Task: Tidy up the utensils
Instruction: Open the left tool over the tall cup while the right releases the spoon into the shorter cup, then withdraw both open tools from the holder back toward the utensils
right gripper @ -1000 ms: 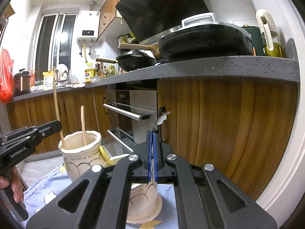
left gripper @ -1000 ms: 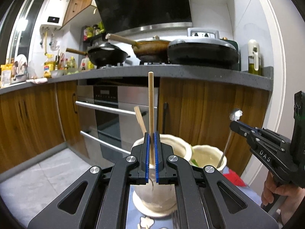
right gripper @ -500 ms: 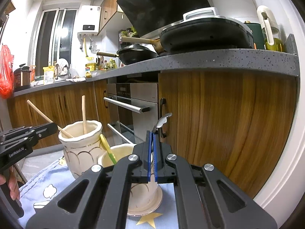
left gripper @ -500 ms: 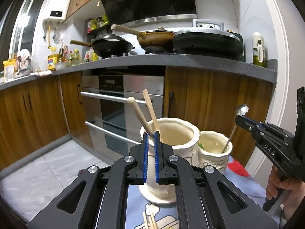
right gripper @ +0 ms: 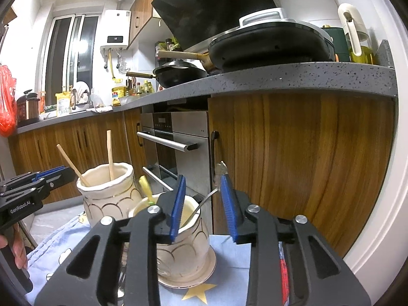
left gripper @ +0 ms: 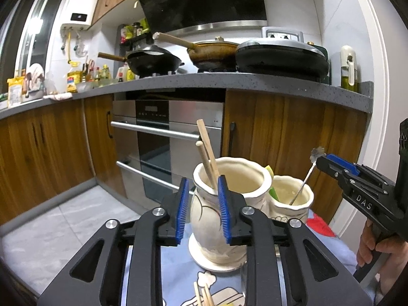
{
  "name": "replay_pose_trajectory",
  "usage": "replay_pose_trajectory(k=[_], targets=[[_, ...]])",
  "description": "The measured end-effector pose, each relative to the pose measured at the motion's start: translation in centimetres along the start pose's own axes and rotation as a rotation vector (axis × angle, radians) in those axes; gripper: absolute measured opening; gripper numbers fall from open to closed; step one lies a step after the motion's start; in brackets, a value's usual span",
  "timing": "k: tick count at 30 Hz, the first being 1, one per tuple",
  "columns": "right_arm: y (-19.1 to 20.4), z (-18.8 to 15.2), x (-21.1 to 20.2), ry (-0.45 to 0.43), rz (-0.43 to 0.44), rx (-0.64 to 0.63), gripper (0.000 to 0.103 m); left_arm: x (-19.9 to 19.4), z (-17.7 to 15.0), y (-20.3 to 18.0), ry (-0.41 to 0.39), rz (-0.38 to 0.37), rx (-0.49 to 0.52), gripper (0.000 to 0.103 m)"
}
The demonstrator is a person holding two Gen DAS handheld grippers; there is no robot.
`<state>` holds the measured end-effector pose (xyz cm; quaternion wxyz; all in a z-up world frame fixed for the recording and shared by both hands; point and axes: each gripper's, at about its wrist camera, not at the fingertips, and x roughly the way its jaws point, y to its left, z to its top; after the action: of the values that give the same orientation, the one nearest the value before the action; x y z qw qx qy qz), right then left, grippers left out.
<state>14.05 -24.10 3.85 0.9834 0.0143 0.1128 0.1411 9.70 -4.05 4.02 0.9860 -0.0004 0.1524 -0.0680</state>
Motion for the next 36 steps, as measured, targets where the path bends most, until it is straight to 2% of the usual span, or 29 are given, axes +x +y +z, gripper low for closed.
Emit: replay_pose_trajectory(k=[2,5,6,8,11,13,24,30,36], targets=[[-0.1,0.0,-0.1,-0.006,0.0,0.005,0.047,-0.2,0.0,0.1,-0.009,0.004,-0.005,0.04],[-0.2,0.2,-0.5,-0.016,0.004,0.018,0.058,-0.5,0.1,0.3,-0.02,0.01,-0.015,0.056],[-0.3,0.2,-0.8,-0.019,0.008,0.023,0.067,-0.6,0.2,0.3,-0.025,0.015,-0.015,0.058],[-0.5,0.4,-1.5,-0.032,0.017,0.037,0.084,-0.9,0.2,0.4,-0.035,0.024,-0.015,0.076],[-0.8,0.5,-2.7,-0.059,0.007,0.052,0.098,-1.6,0.2,0.7,-0.047,0.033,-0.033,0.087],[-0.9,0.6,-3.4,-0.072,0.0,0.061,0.098,-2.0,0.1,1.0,-0.048,0.035,-0.05,0.094],[-0.8,-0.8,-5.7,-0.045,-0.021,0.107,0.098,-4.4,-1.8,1.8,-0.017,0.079,-0.026,0.098],[-0.1,-1.6,-6.1,0.007,-0.01,0.102,0.098,-5.0,-2.8,2.2,0.047,0.076,-0.024,0.098],[-0.2,-2.7,-5.5,0.083,0.022,0.155,0.098,-4.6,-4.0,2.8,0.139,0.081,-0.019,0.098]])
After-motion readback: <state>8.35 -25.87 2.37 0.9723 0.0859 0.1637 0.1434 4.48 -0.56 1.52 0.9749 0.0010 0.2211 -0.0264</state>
